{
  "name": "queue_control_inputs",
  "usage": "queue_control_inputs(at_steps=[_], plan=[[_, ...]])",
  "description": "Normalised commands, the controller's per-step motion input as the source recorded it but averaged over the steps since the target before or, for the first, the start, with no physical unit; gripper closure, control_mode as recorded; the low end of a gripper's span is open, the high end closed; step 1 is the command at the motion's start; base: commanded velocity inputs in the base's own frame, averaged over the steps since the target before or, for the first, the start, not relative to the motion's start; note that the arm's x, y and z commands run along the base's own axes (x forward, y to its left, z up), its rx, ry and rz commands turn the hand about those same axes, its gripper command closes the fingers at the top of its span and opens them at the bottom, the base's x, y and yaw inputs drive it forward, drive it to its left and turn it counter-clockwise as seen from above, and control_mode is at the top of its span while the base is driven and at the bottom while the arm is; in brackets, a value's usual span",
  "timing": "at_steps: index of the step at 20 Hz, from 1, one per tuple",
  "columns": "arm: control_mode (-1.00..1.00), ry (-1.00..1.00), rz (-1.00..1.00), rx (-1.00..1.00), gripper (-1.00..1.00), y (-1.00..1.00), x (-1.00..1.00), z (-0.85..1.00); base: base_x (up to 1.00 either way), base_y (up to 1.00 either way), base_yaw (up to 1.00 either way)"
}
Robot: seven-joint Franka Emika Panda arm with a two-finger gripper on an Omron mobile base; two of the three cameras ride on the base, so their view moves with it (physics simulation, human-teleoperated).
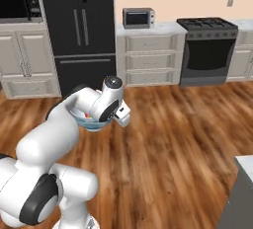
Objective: Place the cup inside the bowl on the dining table and move the bowl to any counter.
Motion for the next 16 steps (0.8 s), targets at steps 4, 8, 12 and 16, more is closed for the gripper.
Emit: queue_control_inputs(at_steps=[4, 8, 12, 16], plan=[[1.00, 0.00, 0.00, 0.00, 1.00, 0.00, 0.00, 0.00, 1.00, 0.48, -0.09], [1.00, 0.00, 0.00, 0.00, 1.00, 0.00, 0.00, 0.00, 1.00, 0.28, -0.09], [1.00, 0.00, 0.00, 0.00, 1.00, 0.00, 0.00, 0.00, 1.00, 0.18, -0.07], [1.00, 0.00, 0.00, 0.00, 1.00, 0.00, 0.00, 0.00, 1.00, 0.08, -0.03]])
